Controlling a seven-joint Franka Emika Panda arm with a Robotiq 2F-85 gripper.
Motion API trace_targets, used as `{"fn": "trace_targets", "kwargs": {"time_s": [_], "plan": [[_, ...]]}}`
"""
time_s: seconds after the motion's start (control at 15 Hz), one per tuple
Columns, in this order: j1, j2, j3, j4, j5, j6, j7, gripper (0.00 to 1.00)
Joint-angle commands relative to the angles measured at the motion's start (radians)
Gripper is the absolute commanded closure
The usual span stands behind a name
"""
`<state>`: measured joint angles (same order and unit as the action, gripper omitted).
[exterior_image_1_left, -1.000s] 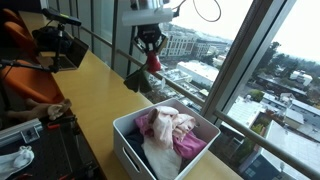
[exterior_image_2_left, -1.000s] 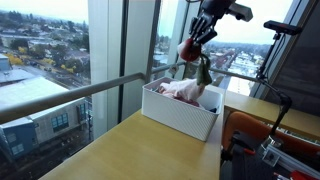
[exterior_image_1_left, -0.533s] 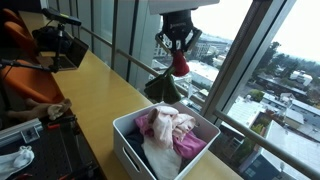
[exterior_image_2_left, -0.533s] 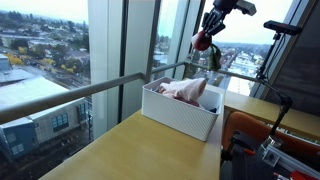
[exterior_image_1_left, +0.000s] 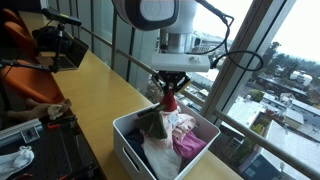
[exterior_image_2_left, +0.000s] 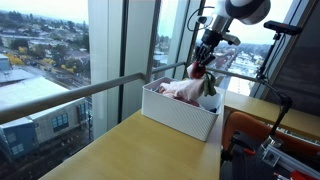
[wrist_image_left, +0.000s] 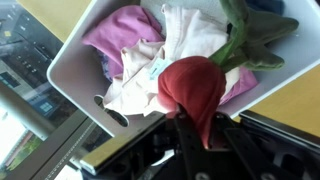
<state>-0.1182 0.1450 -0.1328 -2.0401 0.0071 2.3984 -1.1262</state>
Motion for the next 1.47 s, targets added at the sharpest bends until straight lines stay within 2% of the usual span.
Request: {"fn": "trace_targets", "kwargs": {"time_s": [0.0,0.6,0.67,0.73,1.27,1.4], "plan": [[-0.038,0.085,0.027,0.029,0.044,0.016,-0.049,0.96],[-0.090,0.241,0.061,0.077,0.032,0.009,-0.051,0.96],[-0.093,0.253,0.064,0.084,0.026,-0.001,-0.048,0.61],[-0.094,0.258,0.066,0.087,0.019,-0.006,-0.048,0.60],[-0.083,0.170,0.083,0.103,0.005,-0.044,-0.069,0.02],[-0.077,0.138,0.088,0.114,0.005,-0.061,-0.077,0.00]]}}
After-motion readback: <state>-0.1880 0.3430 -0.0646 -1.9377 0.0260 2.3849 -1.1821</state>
